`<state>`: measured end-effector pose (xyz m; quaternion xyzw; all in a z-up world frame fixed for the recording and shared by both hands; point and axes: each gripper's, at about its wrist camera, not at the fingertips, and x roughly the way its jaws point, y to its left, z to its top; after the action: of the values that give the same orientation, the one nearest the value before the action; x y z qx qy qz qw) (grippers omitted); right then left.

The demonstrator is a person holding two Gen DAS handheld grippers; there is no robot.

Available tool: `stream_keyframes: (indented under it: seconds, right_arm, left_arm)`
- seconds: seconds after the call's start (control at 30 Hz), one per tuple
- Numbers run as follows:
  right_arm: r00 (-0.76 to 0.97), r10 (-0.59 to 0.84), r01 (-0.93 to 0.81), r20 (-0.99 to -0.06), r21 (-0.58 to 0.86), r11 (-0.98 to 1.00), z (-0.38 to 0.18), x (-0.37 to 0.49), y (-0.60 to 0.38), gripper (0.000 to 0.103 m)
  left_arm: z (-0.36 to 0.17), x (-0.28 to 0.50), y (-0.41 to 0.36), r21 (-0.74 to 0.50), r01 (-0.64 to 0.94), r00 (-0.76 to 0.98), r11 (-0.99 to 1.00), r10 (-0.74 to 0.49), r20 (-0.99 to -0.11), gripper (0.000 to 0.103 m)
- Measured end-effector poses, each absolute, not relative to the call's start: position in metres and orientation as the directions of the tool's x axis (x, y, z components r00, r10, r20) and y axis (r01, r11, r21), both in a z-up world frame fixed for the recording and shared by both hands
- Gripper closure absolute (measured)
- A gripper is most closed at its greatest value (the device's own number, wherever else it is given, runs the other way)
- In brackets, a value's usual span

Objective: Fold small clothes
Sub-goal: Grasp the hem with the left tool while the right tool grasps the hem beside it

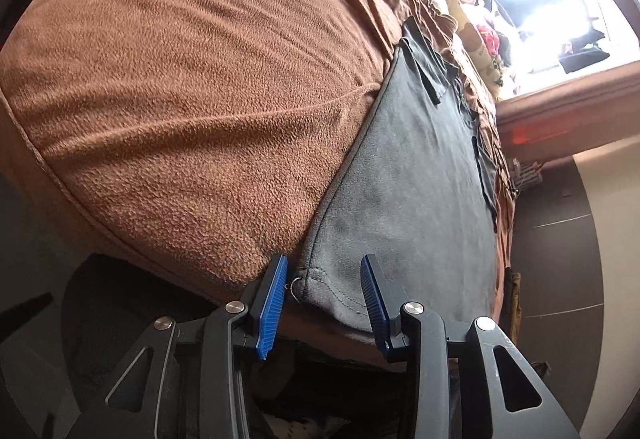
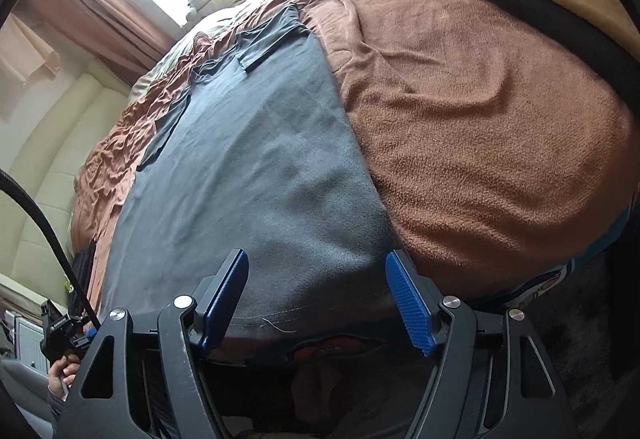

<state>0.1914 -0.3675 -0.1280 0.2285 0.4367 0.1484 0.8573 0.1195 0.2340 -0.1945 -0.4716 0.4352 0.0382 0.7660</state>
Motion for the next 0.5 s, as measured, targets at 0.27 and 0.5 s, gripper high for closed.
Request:
stream_keyframes:
  seconds: [0.27,0.5]
  right_arm:
    - [0.579,0.528,-0.017,-0.621,0.639,0.769,-0.145,0.184,-0.391,0.036]
    - [0.608,0.489,0.035,-0.625,0.637,0.77,-0.148,0.169,-0.416,0.042]
  left_arm:
    - [-0.202,0.118,0.234,-0.698,-0.535,0.627,0.477,-0.33,-0.706,0.088]
    - [-0.201,0.11,0.236,-0.696,-0.53,0.651,0.484,-0.294,-0.7,0.095]
